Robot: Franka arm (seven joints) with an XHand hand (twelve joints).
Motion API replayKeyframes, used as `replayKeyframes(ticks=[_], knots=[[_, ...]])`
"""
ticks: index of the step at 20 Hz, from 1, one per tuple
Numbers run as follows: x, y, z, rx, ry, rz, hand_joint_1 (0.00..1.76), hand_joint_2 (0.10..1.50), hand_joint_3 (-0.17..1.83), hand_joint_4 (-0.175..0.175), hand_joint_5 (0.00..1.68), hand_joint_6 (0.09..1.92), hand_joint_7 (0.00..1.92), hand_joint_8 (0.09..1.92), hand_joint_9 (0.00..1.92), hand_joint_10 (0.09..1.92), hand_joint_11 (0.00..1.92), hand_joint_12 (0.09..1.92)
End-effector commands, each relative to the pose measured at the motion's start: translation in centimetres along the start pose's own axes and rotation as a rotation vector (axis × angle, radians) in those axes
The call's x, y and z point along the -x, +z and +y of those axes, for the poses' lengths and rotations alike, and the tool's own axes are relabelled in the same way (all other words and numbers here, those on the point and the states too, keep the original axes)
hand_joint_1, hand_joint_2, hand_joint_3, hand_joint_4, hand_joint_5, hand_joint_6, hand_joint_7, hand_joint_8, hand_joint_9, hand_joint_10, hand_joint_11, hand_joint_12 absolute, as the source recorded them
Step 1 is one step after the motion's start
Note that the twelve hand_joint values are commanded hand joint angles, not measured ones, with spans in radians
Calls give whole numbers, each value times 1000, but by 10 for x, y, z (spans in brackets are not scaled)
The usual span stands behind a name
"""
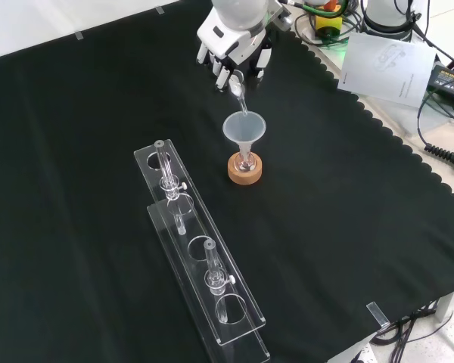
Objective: Pour all the NaCl from the weighing funnel into the round-bottom flask.
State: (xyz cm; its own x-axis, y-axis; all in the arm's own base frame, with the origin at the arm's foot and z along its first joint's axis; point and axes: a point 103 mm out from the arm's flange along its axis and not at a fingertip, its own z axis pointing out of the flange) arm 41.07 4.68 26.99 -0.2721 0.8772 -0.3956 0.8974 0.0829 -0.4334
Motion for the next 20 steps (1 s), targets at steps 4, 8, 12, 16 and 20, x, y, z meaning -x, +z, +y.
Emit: replayKeyframes(ticks=[4,8,12,16,20], knots=[[0,-4,0,-54,12,-82,1087,890,275,175,1182,713,1328,342,1413,174,910,1039],[-1,-4,1,-60,10,-85,1087,888,279,175,1182,713,1329,339,1416,172,913,1038],[1,-3,1,-64,10,-76,1087,885,284,175,1182,713,1331,337,1418,170,916,1037],[2,-1,1,-65,11,-68,1088,883,288,175,1183,713,1332,336,1419,168,918,1035],[4,0,1,-62,8,-60,1088,881,292,175,1183,713,1333,334,1421,166,919,1034]])
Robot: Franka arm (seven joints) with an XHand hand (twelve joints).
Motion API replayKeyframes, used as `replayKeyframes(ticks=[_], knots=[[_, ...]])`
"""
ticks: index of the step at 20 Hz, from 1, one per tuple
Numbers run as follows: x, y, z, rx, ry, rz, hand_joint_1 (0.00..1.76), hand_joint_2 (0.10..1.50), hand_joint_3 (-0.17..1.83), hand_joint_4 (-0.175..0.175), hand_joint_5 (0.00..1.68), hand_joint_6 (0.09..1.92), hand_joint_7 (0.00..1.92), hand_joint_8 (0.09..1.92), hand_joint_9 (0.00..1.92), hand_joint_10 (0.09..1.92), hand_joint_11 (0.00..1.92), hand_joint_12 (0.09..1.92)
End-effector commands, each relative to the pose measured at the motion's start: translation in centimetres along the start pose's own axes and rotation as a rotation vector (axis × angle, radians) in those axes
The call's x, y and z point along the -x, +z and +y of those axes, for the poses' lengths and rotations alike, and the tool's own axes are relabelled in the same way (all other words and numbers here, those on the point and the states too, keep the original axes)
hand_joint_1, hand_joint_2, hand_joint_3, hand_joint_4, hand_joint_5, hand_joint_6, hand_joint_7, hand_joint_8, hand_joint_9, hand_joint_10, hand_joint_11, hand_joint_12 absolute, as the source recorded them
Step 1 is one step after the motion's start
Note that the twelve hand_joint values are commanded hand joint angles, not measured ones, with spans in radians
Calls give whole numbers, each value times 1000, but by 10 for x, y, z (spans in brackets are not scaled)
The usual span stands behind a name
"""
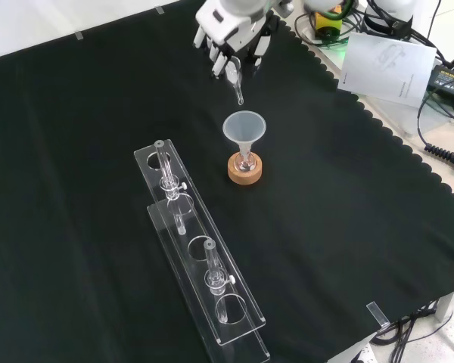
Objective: Pour all the NaCl from the weighing funnel into the round-bottom flask.
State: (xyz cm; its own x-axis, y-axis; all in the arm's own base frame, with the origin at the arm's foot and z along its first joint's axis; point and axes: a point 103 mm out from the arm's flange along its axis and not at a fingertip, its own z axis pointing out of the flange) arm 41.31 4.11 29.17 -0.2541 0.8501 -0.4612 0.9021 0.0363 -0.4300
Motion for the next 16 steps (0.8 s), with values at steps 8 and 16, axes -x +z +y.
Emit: replayKeyframes(ticks=[8,16], knots=[[-13,10,11,-51,-33,-34,1088,877,299,175,1184,713,1336,331,1424,162,921,1031],[-23,2,13,-56,-44,-95,1089,873,307,175,1185,712,1339,328,1426,158,924,1029]])
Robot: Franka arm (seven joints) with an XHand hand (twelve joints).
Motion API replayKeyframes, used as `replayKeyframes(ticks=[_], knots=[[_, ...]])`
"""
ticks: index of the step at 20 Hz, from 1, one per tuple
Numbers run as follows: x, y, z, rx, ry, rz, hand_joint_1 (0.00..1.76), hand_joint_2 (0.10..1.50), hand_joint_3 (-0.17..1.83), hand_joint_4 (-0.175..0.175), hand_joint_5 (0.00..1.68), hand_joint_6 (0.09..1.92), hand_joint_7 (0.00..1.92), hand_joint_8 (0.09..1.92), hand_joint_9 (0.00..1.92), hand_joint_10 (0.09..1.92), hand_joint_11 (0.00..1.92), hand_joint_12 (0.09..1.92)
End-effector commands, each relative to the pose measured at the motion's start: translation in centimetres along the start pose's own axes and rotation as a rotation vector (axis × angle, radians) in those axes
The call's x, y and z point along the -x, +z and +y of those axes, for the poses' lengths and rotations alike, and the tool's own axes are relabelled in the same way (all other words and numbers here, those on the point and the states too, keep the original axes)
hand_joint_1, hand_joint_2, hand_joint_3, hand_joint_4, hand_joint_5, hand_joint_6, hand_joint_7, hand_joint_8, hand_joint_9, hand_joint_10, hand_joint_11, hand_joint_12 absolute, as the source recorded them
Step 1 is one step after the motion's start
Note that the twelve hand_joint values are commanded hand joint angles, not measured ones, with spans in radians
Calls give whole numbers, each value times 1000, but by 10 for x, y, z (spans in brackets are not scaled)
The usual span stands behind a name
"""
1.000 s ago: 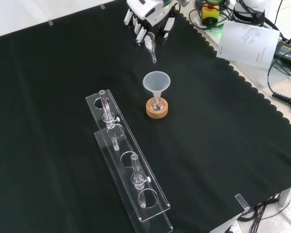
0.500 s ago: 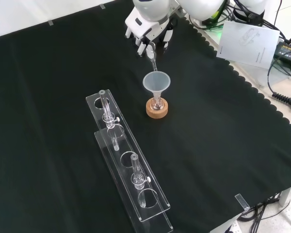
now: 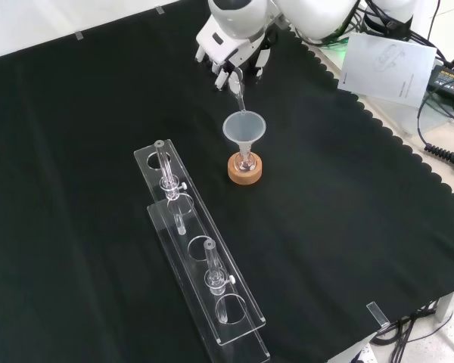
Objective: Pour all the NaCl from the weighing funnel into the round-bottom flask.
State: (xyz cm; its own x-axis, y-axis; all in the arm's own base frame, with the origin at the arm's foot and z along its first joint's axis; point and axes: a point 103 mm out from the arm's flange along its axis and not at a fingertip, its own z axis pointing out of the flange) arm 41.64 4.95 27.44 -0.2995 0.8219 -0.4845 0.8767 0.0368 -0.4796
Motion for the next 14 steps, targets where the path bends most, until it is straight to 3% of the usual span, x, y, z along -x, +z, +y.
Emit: replayKeyframes(ticks=[1,14], knots=[[-9,-7,2,-11,-12,-53,1089,872,308,175,1185,712,1339,327,1426,158,924,1029],[-13,-20,-2,-6,-1,-179,1089,865,320,175,1187,712,1343,322,1430,151,930,1025]])
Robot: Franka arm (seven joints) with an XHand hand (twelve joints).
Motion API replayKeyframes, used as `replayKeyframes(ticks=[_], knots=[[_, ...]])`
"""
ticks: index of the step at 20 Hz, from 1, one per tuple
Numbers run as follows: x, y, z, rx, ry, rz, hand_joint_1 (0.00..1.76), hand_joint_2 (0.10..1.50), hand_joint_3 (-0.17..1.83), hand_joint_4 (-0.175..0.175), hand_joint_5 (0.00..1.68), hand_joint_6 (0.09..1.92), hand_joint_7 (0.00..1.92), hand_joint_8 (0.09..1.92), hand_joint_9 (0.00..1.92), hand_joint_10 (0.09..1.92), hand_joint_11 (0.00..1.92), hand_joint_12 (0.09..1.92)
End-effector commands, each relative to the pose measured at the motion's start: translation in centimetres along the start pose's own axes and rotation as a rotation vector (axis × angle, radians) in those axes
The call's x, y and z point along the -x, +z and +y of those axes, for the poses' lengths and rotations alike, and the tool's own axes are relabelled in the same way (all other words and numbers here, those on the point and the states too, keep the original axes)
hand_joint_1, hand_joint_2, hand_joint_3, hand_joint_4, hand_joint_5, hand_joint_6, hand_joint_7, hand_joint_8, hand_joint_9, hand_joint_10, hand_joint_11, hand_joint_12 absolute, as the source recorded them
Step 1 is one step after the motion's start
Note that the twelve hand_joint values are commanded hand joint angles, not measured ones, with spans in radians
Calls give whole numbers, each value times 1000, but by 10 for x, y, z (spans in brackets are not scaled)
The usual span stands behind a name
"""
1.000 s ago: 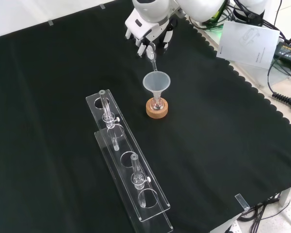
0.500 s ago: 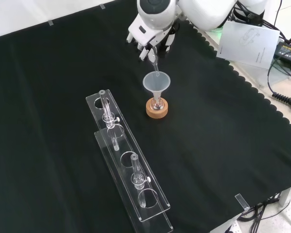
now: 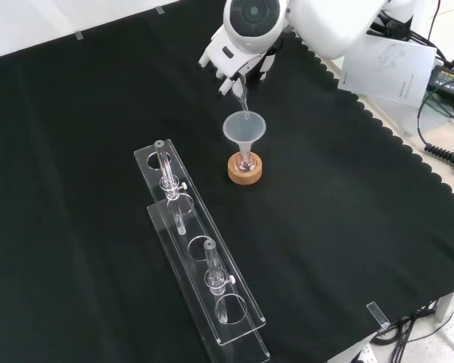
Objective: Pour all the NaCl from the weighing funnel into the round-bottom flask.
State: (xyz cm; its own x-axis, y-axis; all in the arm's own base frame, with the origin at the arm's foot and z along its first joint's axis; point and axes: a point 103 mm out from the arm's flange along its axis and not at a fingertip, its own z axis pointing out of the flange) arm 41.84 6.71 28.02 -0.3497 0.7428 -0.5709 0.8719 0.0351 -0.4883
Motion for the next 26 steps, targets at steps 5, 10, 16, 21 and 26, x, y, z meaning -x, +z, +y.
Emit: replayKeyframes(ticks=[5,10,16,21,26], knots=[[-2,-8,-1,1,8,-91,1090,863,326,175,1188,711,1344,320,1431,149,934,1024],[0,-10,-1,-1,14,-116,1092,849,350,175,1192,709,1348,310,1438,136,949,1005],[-1,-12,-1,-4,19,-147,1092,846,356,175,1192,710,1348,307,1439,132,953,1003],[-1,-16,-1,-2,23,-167,1092,844,359,175,1192,711,1349,305,1440,130,956,1002],[-2,-21,-1,1,29,-176,1092,842,363,175,1192,712,1349,304,1441,128,958,1001]])
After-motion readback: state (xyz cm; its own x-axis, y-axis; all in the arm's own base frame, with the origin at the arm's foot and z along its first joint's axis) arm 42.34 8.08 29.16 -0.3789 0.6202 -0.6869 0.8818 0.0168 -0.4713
